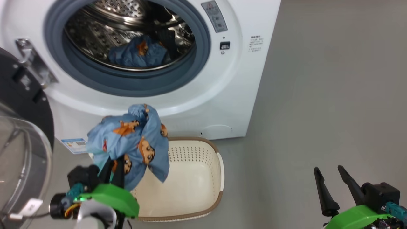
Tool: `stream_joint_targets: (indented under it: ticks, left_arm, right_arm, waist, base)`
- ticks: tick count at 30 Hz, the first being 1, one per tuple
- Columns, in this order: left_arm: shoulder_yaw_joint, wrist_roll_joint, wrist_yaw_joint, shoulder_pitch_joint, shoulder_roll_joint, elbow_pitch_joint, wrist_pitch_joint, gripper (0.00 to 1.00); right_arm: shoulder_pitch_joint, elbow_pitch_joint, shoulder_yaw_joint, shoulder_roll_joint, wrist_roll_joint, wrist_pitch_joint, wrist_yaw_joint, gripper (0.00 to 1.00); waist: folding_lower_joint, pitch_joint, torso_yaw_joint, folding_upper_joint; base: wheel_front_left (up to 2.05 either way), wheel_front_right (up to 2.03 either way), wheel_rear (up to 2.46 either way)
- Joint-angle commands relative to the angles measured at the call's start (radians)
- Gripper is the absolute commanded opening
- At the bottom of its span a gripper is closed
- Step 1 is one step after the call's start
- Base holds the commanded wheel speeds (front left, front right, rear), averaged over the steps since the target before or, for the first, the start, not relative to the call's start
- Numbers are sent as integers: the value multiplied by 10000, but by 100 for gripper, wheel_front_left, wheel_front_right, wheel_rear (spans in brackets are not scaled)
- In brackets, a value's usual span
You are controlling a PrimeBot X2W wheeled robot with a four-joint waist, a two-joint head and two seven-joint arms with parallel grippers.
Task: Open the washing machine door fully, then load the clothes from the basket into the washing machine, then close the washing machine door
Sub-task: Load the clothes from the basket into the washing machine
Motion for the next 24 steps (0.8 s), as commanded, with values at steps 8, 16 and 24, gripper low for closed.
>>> stream_joint_targets:
  ticks: [8,16,24]
  left_arm:
    - [298,-240,-357,-2582,-44,1518,11,0]
    - [520,-350,-563,-5338,387,3569,601,0]
    - [692,-424,-751,-8103,1159,5576,1565,0]
  right_arm:
    - [-863,-124,465,-135,163,-394,44,100]
    - [-1510,354,556,-135,406,-1013,44,100]
    - [-2250,1196,1173,-135,993,-1812,44,100]
  waist:
    - [-1,1596,-1051,-1]
    - [-1,2871,-1851,-1]
    - [-1,3886,-2517,-1]
  base:
    - [0,0,0]
    - [0,0,0]
    - [0,0,0]
